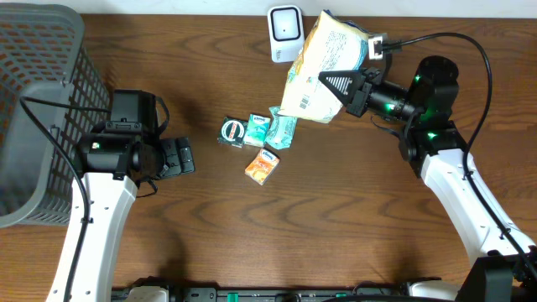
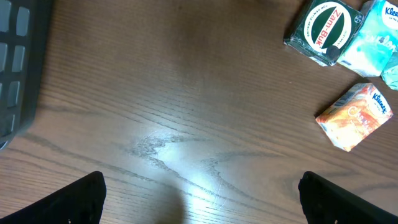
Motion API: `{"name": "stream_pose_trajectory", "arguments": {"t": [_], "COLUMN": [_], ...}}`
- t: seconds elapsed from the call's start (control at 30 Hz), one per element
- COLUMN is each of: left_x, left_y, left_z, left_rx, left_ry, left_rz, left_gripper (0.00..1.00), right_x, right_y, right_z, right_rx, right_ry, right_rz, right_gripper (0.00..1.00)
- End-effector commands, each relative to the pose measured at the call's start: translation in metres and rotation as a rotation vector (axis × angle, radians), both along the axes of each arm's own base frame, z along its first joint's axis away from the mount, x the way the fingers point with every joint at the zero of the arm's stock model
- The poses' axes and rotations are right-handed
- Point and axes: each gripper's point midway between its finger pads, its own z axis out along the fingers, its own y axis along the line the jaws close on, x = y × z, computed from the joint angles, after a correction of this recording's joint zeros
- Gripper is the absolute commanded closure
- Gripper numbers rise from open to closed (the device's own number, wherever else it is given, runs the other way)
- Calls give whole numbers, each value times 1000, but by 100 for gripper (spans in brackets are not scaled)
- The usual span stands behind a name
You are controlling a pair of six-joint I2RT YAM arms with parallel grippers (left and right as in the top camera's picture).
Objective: Scan the item barcode
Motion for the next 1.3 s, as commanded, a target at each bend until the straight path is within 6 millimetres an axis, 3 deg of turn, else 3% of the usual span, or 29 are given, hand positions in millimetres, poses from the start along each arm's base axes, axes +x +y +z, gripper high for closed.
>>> {"name": "stream_pose_trajectory", "arguments": {"t": [0.0, 0.23, 0.3, 0.4, 0.5, 0.57, 0.87, 1.2, 1.27], "left_x": [-1, -1, -1, -1, -1, -1, -1, -1, -1], "left_y": [0, 0, 0, 0, 0, 0, 0, 0, 0], "left_z": [-3, -3, -3, -3, -3, -3, -3, -3, -3], "left_rx": [2, 2, 2, 2, 2, 2, 2, 2, 2], "left_ry": [10, 10, 10, 10, 10, 10, 10, 10, 10], "left_rz": [10, 10, 10, 10, 10, 10, 10, 10, 10], "left_gripper": [2, 2, 2, 2, 2, 2, 3, 2, 2], "right_x": [0, 3, 7, 10, 7, 3, -3, -18, -23], "right_y": [0, 1, -1, -9, -33, -49, -127, -157, -156], "right_z": [5, -9, -24, -64, -104, -116, -117, -185, -197], "right_rx": [-1, -33, -71, -232, -460, -585, -1054, -1433, -1478], "right_ry": [1, 54, 113, 192, 266, 287, 342, 544, 578], "right_rz": [-13, -57, -120, -251, -404, -466, -681, -628, -589], "right_gripper": [99, 99, 98, 98, 99, 99, 99, 99, 92]}}
